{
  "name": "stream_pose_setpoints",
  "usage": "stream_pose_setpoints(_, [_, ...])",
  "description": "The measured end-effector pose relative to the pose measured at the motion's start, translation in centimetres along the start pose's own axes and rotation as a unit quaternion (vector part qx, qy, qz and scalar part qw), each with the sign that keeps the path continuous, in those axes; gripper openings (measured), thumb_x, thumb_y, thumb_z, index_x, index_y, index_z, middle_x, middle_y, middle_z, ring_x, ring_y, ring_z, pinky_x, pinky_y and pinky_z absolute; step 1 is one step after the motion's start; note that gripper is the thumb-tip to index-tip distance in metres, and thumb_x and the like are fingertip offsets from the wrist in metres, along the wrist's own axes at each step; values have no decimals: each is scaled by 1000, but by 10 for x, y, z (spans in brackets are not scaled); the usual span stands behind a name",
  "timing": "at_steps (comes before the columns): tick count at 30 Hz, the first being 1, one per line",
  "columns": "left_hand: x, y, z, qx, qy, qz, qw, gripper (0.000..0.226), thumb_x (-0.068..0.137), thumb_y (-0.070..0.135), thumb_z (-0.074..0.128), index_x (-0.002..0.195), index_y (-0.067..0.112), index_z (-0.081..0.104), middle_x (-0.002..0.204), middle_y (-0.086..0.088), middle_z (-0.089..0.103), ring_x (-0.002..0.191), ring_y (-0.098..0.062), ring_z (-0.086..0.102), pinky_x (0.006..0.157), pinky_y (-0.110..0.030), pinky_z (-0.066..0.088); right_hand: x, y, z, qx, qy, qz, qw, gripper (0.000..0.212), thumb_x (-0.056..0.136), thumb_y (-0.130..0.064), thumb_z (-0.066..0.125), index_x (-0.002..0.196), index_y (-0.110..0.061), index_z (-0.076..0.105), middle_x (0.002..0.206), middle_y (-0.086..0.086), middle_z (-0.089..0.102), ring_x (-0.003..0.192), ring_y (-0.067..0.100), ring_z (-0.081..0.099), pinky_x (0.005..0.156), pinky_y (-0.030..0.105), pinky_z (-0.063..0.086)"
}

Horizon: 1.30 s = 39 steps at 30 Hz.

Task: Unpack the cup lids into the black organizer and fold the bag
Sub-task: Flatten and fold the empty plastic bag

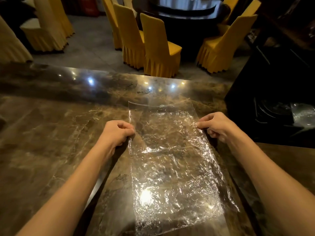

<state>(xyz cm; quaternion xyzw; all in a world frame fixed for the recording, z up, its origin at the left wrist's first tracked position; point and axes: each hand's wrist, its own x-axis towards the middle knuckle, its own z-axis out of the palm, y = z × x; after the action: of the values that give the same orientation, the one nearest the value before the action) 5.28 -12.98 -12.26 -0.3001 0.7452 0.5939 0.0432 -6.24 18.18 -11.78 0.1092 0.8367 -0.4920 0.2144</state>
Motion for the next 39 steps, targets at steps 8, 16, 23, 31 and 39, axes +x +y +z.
stream_pose_setpoints(8, [-25, -4, -26, -123, -30, 94, 987, 9, 84, 0, 74, 90, 7, 73, 70, -13, 71, 51, -14, 65, 41, -18, 48, -34, 14, -25, 176, -45, -133, 974, 21, 82, 2, 72, 69, -15, 72, 67, 9, 68, 48, 14, 60, 40, 19, 47])
stream_pose_setpoints(16, [-41, -3, 11, -85, -15, 123, 989, 17, 86, -3, 72, 95, 10, 73, 70, -8, 67, 46, -12, 58, 39, -18, 43, -70, 44, -37, 219, -59, -204, 952, 11, 82, 3, 69, 84, -7, 76, 91, 20, 75, 76, 24, 73, 65, 24, 59])
stream_pose_setpoints(23, [-95, -26, -5, -11, -53, 241, 969, 21, 82, 2, 76, 82, 23, 79, 84, -1, 77, 65, -12, 72, 54, -18, 54, -86, 77, -45, 307, -63, -147, 938, 36, 93, 11, 44, 82, -5, 74, 104, 28, 72, 88, 35, 75, 68, 30, 61])
stream_pose_setpoints(31, [-133, -77, -6, 97, -69, 352, 928, 42, 81, -21, 68, 86, 19, 80, 104, 6, 72, 88, -11, 71, 75, -11, 51, -106, 109, -48, 354, -48, -103, 928, 22, 93, 5, 49, 89, 2, 70, 108, 30, 70, 85, 32, 74, 69, 34, 62])
stream_pose_setpoints(39, [-146, -73, 1, 158, 20, 399, 903, 30, 80, -7, 53, 85, 14, 74, 95, 16, 66, 91, -6, 64, 83, -11, 43, -143, 96, -62, 148, 144, -162, 965, 26, 95, 1, 51, 89, -15, 72, 102, 13, 75, 81, 18, 72, 71, 19, 57])
